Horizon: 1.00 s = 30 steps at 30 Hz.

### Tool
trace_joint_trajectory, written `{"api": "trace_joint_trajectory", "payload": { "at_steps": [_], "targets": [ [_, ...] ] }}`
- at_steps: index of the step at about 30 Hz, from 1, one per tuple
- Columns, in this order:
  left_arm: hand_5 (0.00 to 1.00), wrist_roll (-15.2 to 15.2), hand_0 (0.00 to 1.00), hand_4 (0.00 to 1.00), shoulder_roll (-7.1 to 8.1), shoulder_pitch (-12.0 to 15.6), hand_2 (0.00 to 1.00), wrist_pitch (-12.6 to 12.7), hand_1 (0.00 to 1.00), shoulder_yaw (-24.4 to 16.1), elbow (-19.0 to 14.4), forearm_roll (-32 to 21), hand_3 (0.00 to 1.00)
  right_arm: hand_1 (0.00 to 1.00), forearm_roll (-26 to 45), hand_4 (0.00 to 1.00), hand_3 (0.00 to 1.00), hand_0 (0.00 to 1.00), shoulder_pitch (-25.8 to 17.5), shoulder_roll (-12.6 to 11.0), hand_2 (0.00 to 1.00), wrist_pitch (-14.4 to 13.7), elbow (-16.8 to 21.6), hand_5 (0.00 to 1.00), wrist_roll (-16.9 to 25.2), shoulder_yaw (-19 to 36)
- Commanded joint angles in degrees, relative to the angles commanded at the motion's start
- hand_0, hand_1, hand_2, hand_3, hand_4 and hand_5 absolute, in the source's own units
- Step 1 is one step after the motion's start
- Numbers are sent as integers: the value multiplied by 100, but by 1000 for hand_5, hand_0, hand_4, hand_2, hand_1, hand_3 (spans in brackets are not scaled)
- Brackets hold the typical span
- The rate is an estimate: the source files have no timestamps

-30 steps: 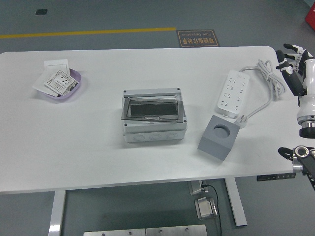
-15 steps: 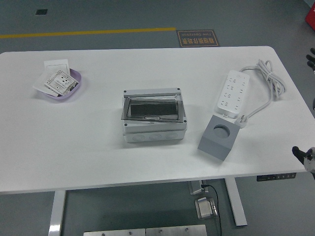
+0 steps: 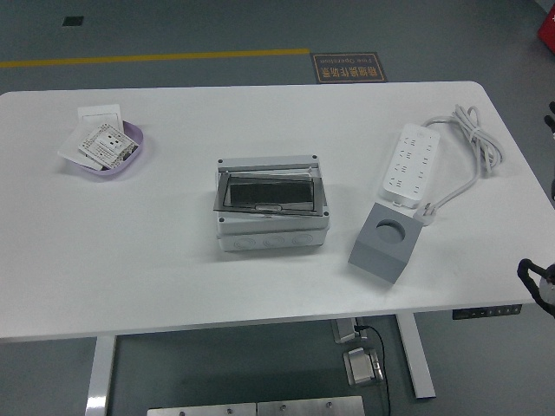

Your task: Pick up the cylinder from the cube,place it in the box,flap close box

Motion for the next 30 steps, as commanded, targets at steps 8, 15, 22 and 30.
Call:
{"api": "trace_joint_trajectory", "payload": {
  "at_steps": [8, 15, 22, 30],
  "targets": [
    [186, 25, 674, 704, -14, 0, 632, 0, 705, -121, 0, 105, 632, 860, -33, 998, 901, 892, 14, -14, 888, -39, 57, 715, -5, -6],
    [186, 32, 674, 703, -7, -28, 633, 3, 705, -124, 0, 96, 633, 863, -78, 998, 898, 892, 99, -46, 889, -90, 42, 718, -12, -90],
    [187, 4, 675, 704, 66, -89, 635, 1, 705, -38, 0, 49, 634, 860, -157, 998, 886, 888, 188, -97, 889, -162, 20, 722, -59, -252],
    [190, 9, 675, 706, 91, -92, 637, -13, 706, -62, 0, 98, 637, 857, -239, 998, 875, 890, 199, -101, 886, -257, 19, 744, -77, -370]
  ]
}}
